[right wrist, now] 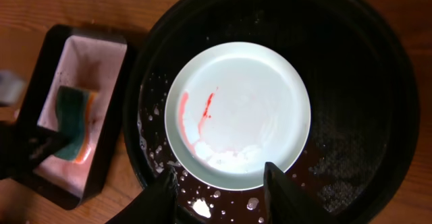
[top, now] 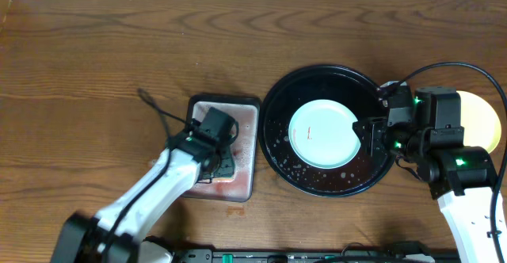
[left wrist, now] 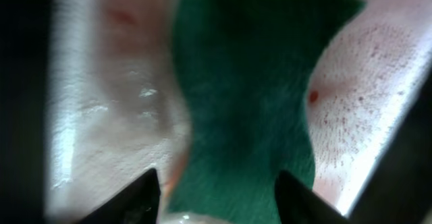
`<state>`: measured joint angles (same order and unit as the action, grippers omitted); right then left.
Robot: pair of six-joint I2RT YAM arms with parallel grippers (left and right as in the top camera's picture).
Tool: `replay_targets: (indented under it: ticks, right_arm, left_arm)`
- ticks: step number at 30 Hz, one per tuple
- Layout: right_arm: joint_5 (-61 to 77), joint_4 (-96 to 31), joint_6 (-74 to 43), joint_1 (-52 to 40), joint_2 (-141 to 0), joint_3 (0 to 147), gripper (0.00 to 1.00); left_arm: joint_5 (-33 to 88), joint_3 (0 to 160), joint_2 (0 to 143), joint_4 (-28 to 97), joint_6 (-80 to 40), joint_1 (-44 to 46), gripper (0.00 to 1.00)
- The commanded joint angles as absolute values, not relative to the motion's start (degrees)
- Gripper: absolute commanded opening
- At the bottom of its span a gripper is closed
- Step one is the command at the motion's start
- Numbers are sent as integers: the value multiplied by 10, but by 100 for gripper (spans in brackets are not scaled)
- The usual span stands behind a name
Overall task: Clean dirty plates on tray and stack at the side
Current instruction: 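Grasp the green sponge with the left gripper and lift it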
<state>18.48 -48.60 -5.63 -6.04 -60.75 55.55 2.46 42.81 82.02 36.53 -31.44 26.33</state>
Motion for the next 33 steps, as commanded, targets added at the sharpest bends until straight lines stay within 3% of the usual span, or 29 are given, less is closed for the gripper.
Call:
replay_targets:
  ticks: [1, 4, 5, 10, 12, 15, 16, 22, 28, 30, 33]
  right_arm:
    - [191, -487, -62, -65, -612, 558, 38]
    - [191, -488, -62, -65, -612, 558, 38]
    - [191, -488, -62, -65, -612, 558, 38]
    - [191, -489, -62, -65, -612, 558, 38]
    - [191, -489, -62, -65, -612, 558, 37]
    - [191, -489, -62, -65, -612, 558, 37]
    - [191, -489, -62, -65, -612, 558, 37]
    - [190, -488, -62, -65, -612, 558, 37]
    - [189, -489, -62, -65, -612, 558, 37]
    - [189, -489, -62, -65, -612, 558, 37]
    - [189, -489, -62, -65, -612, 558, 37]
  left_arm:
    - [90, 426, 879, 350, -277, 261, 39]
    - [96, 426, 909, 348, -276, 261, 11]
    - [96, 426, 912, 348, -276, 261, 7]
    - [96, 458, 891, 382, -276, 260, 8]
    - [96, 480, 873, 405, -276, 260, 17]
    - [94, 502, 843, 418, -260, 260, 47]
    - [89, 504, 832, 414, -252, 260, 51]
    - [-29, 501, 823, 396, -253, 260, 54]
    - [-35, 475, 893, 328, -256, 260, 55]
    - [-29, 475, 923, 316, -257, 260, 49]
    - [-5, 475, 945, 306, -257, 260, 20]
